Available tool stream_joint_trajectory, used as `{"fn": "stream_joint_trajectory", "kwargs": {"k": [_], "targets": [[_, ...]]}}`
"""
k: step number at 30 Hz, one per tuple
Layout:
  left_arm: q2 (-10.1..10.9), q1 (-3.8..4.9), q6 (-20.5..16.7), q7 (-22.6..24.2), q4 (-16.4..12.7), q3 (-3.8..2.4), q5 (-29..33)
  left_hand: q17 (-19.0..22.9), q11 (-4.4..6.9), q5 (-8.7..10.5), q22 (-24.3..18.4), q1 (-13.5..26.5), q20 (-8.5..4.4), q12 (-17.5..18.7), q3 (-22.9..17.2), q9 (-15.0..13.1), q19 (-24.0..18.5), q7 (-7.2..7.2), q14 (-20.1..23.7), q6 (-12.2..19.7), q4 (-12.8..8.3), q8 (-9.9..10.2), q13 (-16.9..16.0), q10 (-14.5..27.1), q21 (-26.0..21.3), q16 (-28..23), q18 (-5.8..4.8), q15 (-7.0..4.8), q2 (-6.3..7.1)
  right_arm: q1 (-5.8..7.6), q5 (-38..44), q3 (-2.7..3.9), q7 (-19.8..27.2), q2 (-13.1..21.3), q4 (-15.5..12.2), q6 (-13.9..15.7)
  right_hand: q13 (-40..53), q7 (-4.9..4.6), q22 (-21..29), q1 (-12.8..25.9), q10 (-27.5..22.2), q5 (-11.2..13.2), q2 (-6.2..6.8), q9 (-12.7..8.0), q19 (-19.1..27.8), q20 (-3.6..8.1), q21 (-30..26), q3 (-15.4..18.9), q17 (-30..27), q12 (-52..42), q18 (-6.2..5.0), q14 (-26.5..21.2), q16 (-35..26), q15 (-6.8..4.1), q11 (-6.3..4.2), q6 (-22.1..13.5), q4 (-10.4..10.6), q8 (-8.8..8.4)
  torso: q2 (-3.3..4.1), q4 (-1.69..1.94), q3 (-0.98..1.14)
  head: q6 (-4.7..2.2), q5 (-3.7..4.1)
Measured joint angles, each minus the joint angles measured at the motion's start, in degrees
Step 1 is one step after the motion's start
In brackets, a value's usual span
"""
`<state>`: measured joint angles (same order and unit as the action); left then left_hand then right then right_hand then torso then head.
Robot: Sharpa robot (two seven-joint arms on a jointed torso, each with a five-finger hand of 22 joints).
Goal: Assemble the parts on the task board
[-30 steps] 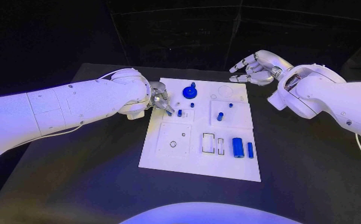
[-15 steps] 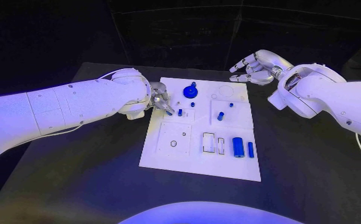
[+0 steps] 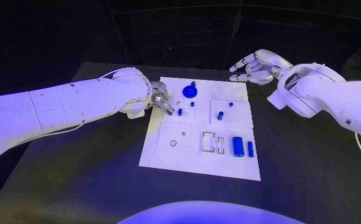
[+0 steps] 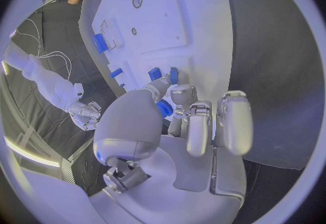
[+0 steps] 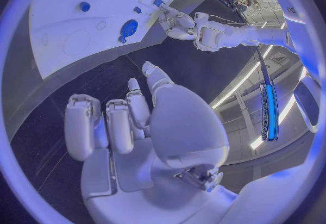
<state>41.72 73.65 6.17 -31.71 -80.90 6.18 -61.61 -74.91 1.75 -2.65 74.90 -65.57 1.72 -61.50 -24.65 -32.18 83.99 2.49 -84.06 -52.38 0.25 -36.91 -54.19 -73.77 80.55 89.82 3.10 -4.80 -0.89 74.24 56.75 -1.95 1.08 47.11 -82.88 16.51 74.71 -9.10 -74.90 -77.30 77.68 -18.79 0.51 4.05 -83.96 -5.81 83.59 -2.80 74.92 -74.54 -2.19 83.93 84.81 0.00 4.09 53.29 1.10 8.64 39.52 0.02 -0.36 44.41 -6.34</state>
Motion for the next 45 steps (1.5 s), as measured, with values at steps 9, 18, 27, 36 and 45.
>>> {"fn": "stream_joint_trajectory", "kwargs": {"k": [9,18,27,36,45], "targets": [[-0.7,-0.13,0.3,-0.1,0.8,0.13,0.0,0.0,0.59,-0.04,0.0,4.1,-0.4,-0.5,1.2,-0.4,0.0,-0.85,0.0,-1.0,1.4,-1.0,-0.5,-0.7,0.0,0.0,0.0,0.0,1.88,0.0,0.0,0.0,0.0,0.0,0.0,0.0,-0.1,0.0,0.0,0.0,0.0,0.0,0.0,0.0,0.0,0.0,0.0,0.0,0.0,0.0,0.0,0.0,0.0,0.0,0.0,0.0,0.0,0.0,0.01,-0.03,0.0,0.13,0.16],[-1.0,-0.25,0.8,-0.3,1.2,0.2,0.0,0.0,0.61,-0.06,0.0,6.0,-0.4,-1.0,2.1,-0.8,0.0,-1.08,0.0,-1.2,2.4,-1.7,-1.0,-1.2,0.0,0.0,-0.01,-0.42,2.68,0.0,0.0,0.0,0.0,0.0,-0.1,0.0,-0.1,0.0,0.0,0.0,0.0,0.0,0.0,0.0,0.0,0.0,0.0,0.0,0.0,0.2,0.0,0.0,0.0,0.0,0.0,0.0,0.0,0.0,0.01,-0.01,-0.02,0.24,0.31],[-1.1,-0.28,0.8,-0.5,1.4,0.22,0.0,0.0,0.61,-0.06,0.0,10.3,-0.7,-1.3,5.1,-1.2,0.1,-1.14,0.0,-1.5,5.0,-2.4,-1.0,-1.2,0.0,0.0,0.0,-0.42,3.89,0.0,0.0,0.0,0.0,0.1,-0.1,0.0,-0.1,0.0,0.0,0.0,0.0,0.0,0.0,0.0,0.0,0.0,-0.2,-0.2,0.0,0.2,0.0,0.0,0.0,0.0,0.0,0.0,0.2,0.0,-0.02,0.03,-0.04,0.23,0.41],[0.2,-0.35,-0.8,-0.3,0.7,0.25,0.3,0.0,-0.15,-0.06,-0.1,14.2,-0.72,6.9,12.8,-1.2,-0.1,-0.11,0.0,1.1,8.9,-2.3,8.8,4.8,-2.0,0.0,-0.01,-0.42,6.08,0.0,0.0,0.0,0.0,0.1,0.0,0.0,-0.2,0.0,0.0,0.0,0.0,0.0,0.0,0.0,0.0,0.0,-0.2,-0.2,0.0,0.2,0.0,0.0,0.0,0.0,0.0,0.0,0.2,0.0,-0.03,0.07,-0.07,0.1,0.42],[1.7,-0.1,-6.0,3.3,0.1,0.13,4.0,0.0,-4.23,-0.05,-10.4,8.7,2.27,15.6,18.7,1.1,-5.3,4.25,0.1,11.4,11.0,0.5,17.2,15.4,-12.4,-4.1,2.51,2.81,4.04,0.0,0.0,0.0,0.1,0.1,0.2,-0.1,-0.2,0.0,0.0,0.0,0.0,0.0,0.0,0.0,0.0,0.0,-0.2,-0.2,0.0,0.2,0.0,0.0,-0.3,0.0,0.0,0.0,0.2,0.0,-0.05,0.09,-0.08,-0.02,0.75]]}}
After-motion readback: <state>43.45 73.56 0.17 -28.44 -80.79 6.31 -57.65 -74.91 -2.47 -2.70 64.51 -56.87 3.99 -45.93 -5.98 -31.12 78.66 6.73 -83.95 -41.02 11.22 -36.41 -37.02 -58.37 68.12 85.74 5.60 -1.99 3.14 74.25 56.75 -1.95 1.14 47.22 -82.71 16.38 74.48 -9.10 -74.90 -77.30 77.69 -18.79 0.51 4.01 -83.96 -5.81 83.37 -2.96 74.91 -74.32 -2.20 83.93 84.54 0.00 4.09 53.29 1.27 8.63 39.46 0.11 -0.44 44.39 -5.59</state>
